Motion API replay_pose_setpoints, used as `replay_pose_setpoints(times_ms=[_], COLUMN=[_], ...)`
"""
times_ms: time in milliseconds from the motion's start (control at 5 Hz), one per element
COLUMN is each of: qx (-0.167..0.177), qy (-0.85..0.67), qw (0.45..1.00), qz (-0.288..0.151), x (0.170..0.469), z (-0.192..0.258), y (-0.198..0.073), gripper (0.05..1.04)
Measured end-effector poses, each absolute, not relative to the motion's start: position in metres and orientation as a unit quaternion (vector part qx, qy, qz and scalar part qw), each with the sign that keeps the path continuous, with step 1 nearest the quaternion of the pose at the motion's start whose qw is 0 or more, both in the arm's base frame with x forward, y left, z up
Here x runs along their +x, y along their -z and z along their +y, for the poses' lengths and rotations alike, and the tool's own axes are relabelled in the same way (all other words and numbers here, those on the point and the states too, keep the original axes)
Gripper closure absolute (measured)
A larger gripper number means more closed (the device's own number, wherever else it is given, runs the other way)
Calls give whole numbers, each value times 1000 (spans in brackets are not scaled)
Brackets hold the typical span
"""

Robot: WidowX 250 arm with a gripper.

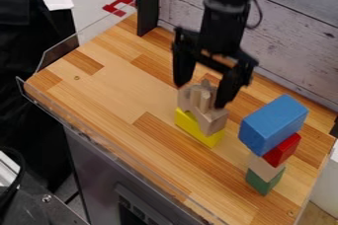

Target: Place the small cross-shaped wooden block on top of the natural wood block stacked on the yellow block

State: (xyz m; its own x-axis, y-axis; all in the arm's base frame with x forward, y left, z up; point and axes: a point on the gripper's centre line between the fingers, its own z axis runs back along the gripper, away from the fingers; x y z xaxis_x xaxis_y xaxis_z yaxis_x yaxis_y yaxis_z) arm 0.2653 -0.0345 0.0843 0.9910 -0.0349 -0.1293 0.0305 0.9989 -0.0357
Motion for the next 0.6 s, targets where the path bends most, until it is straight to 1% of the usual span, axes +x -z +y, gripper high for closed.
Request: replay_pose_setpoints(times_ms=[200, 400, 600], qx=[-2, -4, -13], qy=[4, -19, -35], qw=[1000, 1000, 999], qz=[15, -9, 2], x=[277, 280, 280], z=[-29, -14, 1], y=[-125, -138, -131], gripper=[85, 85, 85])
